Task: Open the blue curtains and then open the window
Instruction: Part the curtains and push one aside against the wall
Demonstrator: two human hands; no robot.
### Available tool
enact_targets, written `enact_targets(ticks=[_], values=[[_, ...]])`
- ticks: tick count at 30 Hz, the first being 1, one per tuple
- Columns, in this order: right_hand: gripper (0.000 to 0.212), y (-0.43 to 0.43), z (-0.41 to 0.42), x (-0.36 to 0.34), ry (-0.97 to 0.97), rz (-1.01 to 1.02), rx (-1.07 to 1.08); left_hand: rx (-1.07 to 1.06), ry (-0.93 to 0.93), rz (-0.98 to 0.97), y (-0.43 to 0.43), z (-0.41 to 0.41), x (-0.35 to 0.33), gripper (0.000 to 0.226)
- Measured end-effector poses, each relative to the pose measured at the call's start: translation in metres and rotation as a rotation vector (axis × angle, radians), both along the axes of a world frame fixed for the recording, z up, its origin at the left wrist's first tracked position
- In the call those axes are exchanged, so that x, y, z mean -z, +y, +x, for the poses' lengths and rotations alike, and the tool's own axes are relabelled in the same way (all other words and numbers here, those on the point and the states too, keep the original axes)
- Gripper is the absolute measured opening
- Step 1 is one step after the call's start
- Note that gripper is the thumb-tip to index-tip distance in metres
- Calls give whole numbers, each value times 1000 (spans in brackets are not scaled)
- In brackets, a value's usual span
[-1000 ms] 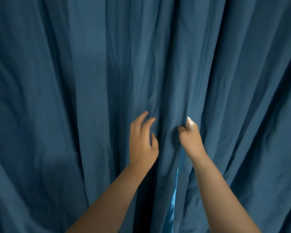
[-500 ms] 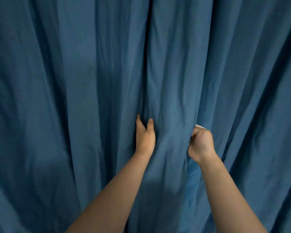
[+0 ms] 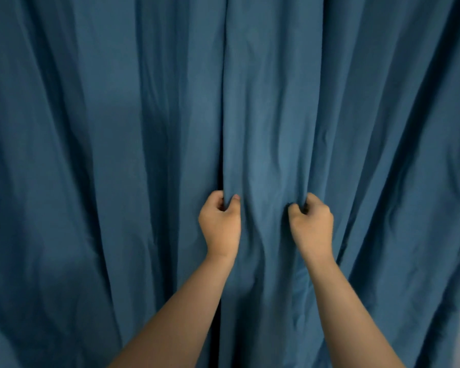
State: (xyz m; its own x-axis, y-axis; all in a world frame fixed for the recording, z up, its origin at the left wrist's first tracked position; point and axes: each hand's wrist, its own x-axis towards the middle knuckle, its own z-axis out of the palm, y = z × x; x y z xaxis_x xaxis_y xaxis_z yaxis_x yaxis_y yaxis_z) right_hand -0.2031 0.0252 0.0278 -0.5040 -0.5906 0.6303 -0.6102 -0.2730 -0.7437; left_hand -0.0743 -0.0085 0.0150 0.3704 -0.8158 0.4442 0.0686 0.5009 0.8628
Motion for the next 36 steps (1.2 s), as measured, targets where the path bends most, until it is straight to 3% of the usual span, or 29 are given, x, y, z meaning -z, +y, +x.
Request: enact_targets(ticks=[8,12,16,19,28,31,34,36], values=[[5,6,28,20,188,-131,217,-101,-253,-74,14,34,5,18],[7,4,34,19,223,-113,244,-92,-310,-49,16,57,-4,20],[13,10,50,20,120,-127,18,24,-406,4,17,70,-13,24],[26,10,61,21,-2,-101,-151,92,-374,19,17,74,-14,22],[32,-6,65,38,137,1,-210,177,-263,53,19,73,-10,16],[40,-3,64,39,102,64,-384,276,-257,73,20,72,-14,13],[19,1,61,39,34,141,-640,331,-268,77,22,73,-18,15],[35,5,60,38,-54,168,-842,354,-293,85,23,74,-21,18]])
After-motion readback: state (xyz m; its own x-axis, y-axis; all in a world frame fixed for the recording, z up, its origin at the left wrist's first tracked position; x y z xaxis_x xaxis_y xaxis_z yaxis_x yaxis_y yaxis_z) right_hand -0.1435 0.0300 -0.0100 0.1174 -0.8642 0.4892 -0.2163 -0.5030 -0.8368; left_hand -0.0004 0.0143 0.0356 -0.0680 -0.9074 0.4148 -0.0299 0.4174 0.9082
